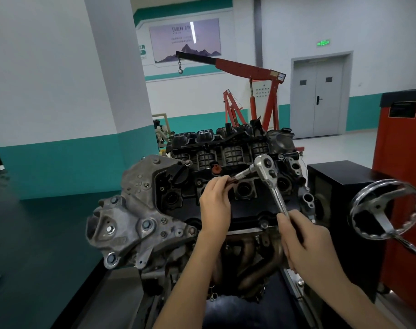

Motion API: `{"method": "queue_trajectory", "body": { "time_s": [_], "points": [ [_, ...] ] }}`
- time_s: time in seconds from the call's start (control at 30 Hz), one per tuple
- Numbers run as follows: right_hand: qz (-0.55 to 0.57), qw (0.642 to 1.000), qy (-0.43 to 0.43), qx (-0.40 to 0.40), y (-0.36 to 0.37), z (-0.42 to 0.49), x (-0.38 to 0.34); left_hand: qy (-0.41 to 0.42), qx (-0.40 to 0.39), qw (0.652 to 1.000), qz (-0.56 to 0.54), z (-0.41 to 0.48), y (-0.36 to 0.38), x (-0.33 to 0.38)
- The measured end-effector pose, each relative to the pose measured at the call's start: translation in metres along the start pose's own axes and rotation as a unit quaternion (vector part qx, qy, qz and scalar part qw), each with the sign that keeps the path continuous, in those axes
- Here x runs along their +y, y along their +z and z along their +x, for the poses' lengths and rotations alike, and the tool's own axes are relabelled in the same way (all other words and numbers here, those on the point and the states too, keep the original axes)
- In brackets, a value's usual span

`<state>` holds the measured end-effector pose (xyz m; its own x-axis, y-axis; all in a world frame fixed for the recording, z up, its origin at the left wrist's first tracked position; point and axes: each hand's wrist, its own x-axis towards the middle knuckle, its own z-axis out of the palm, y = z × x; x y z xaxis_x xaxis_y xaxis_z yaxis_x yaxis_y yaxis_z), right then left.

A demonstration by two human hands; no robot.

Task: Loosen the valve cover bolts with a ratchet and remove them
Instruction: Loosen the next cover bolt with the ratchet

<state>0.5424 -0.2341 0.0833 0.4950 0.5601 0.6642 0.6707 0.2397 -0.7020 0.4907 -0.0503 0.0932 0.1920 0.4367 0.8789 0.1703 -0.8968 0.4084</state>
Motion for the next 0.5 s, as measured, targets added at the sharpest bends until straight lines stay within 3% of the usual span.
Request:
{"method": "queue_trajectory", "body": {
  "time_s": [0.13, 0.2, 0.37, 0.5],
  "points": [
    [-0.02, 0.999, -0.029, -0.013, 0.005, 0.006, 0.0, -0.003, 0.033, 0.998, -0.046, 0.007, -0.01, -0.01],
    [-0.031, 0.998, -0.04, -0.021, 0.011, 0.008, 0.001, -0.045, 0.035, 0.995, -0.083, 0.01, -0.016, -0.02],
    [-0.127, 0.985, -0.085, -0.078, 0.03, 0.018, -0.001, -0.181, -0.027, 0.973, -0.141, 0.012, -0.025, -0.041],
    [-0.215, 0.962, -0.123, -0.115, 0.042, 0.031, -0.011, -0.208, -0.068, 0.967, -0.13, 0.014, -0.031, -0.054]
  ]
}}
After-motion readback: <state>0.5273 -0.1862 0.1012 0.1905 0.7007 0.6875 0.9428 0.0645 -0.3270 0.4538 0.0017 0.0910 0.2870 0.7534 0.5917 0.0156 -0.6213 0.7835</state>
